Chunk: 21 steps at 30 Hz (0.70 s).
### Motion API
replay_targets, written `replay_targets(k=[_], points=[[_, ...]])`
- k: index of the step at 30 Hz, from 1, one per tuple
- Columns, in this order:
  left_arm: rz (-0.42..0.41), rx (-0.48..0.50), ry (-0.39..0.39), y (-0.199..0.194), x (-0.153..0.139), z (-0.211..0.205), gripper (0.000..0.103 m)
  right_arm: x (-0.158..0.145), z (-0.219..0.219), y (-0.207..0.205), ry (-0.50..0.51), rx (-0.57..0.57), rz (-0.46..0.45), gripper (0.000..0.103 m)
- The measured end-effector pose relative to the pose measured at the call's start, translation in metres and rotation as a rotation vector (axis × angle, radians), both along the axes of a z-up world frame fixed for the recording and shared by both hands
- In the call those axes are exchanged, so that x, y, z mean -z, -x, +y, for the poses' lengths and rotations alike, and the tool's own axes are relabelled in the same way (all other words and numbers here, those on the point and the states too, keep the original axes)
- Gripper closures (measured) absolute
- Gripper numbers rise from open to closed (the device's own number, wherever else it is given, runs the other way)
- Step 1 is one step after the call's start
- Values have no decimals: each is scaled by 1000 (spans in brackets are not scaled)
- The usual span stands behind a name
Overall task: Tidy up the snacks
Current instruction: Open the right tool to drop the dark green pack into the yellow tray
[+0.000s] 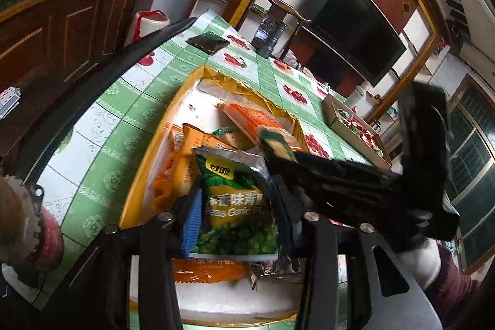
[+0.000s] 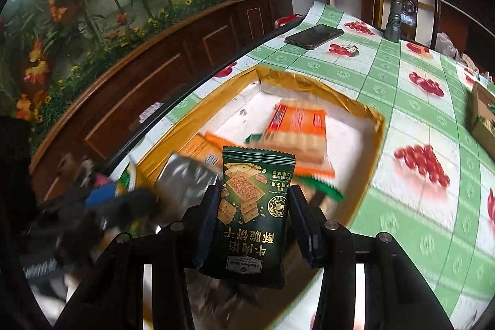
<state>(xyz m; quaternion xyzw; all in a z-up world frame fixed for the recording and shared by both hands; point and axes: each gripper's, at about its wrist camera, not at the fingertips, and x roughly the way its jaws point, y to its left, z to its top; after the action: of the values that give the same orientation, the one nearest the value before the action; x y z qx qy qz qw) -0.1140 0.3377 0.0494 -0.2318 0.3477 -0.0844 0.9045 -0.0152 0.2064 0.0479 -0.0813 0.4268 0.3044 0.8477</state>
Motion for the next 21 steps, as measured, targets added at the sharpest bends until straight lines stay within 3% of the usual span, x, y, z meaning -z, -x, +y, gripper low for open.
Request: replay_targets(k=[2,6,14,21], points=[[-4,6,11,1,0,0,43,0,5,-4,-10,-3,-15,54],[-6,2,15,3,0,3,29,-6,3,-4,-48,9,-30,53],[-16,-7,3,10,-6,-5,27,-29,-33,14,-162,85,-60,40],[-29,-81,-167,18,-21,-30,27,-31,-70,39,-197,145,-76,35]])
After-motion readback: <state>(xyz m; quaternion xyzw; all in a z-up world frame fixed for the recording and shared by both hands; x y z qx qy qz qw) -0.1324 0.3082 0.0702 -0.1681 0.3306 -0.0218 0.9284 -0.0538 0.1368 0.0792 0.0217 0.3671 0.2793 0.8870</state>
